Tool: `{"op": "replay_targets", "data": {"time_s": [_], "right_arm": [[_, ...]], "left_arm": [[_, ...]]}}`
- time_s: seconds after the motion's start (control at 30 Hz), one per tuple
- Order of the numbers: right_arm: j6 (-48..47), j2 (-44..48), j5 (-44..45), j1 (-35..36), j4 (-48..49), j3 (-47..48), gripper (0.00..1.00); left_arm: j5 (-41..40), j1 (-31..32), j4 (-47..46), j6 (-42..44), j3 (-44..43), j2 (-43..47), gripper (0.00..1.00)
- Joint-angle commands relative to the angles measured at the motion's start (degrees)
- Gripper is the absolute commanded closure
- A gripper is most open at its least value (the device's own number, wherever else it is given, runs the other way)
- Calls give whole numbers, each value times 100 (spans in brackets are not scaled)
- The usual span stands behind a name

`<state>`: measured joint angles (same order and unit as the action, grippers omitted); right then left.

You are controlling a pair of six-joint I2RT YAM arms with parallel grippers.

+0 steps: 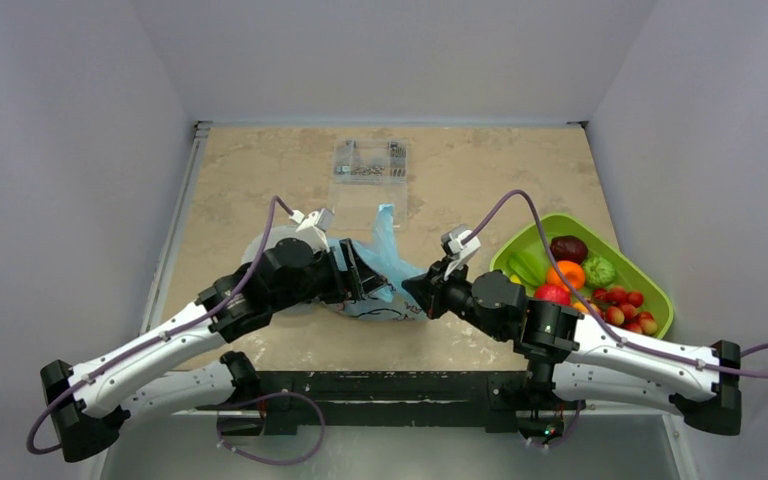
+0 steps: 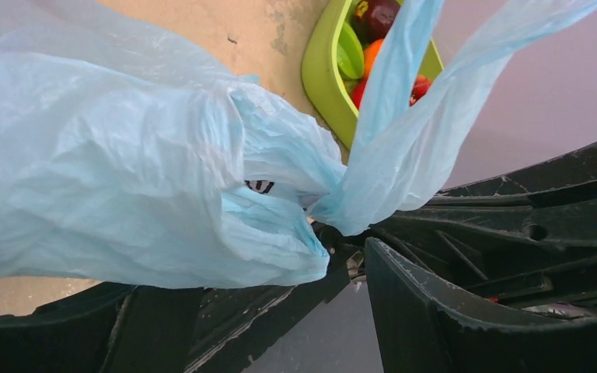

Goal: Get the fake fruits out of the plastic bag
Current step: Adjust the plastic bag at the center of the board.

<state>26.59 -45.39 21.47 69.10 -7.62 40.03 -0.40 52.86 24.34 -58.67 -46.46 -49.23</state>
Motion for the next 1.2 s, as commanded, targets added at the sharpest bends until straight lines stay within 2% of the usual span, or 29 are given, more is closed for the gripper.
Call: {"op": "replay_targets", "data": {"time_s": [0.0, 0.07, 0.17, 0.27, 0.33, 0.43, 0.53, 0.7, 0.8, 0.9, 1.0, 1.1, 1.17], "right_arm": [[-223, -16, 2, 24, 320, 27, 100], [-269, -37, -13, 24, 366, 51, 100], [-300, -109, -40, 26, 392, 78, 100], [-304, -220, 10, 25, 297, 126, 100], [-288, -280, 103, 29, 218, 141, 100], [-189, -373, 272, 25, 168, 154, 100], [-145, -451, 619, 24, 122, 232, 100], [-307, -628, 1377, 24, -109, 544, 100], [-515, -673, 1246, 24, -139, 593, 99], [-1082, -721, 252, 22, 96, 631, 81], [-1395, -980, 66, 24, 95, 957, 62], [-1440, -1343, 211, 24, 15, 1409, 30], [-1544, -1538, 318, 24, 58, 1636, 13]], "left_arm": [[-715, 214, -395, -255, -196, -42, 28], [-886, 224, -229, -309, -316, -132, 36], [-1141, 232, 66, -229, -539, -158, 56], [-1527, 229, 830, 87, -1033, -76, 73], [-1989, 205, 1563, 308, -1488, 3, 99], [-2308, -36, 2412, 858, -2238, 3, 100], [-2021, -460, 2890, 1191, -2711, -25, 100], [-1732, -758, 3191, 1336, -2904, 174, 100], [-1957, -757, 3742, 1388, -3026, 280, 100], [-1668, -761, 3724, 1503, -2877, 383, 100], [-1371, -766, 3463, 1432, -2629, 468, 100], [-1202, -762, 3123, 1248, -2297, 620, 100], [-1184, -763, 3133, 1185, -2225, 646, 100]]}}
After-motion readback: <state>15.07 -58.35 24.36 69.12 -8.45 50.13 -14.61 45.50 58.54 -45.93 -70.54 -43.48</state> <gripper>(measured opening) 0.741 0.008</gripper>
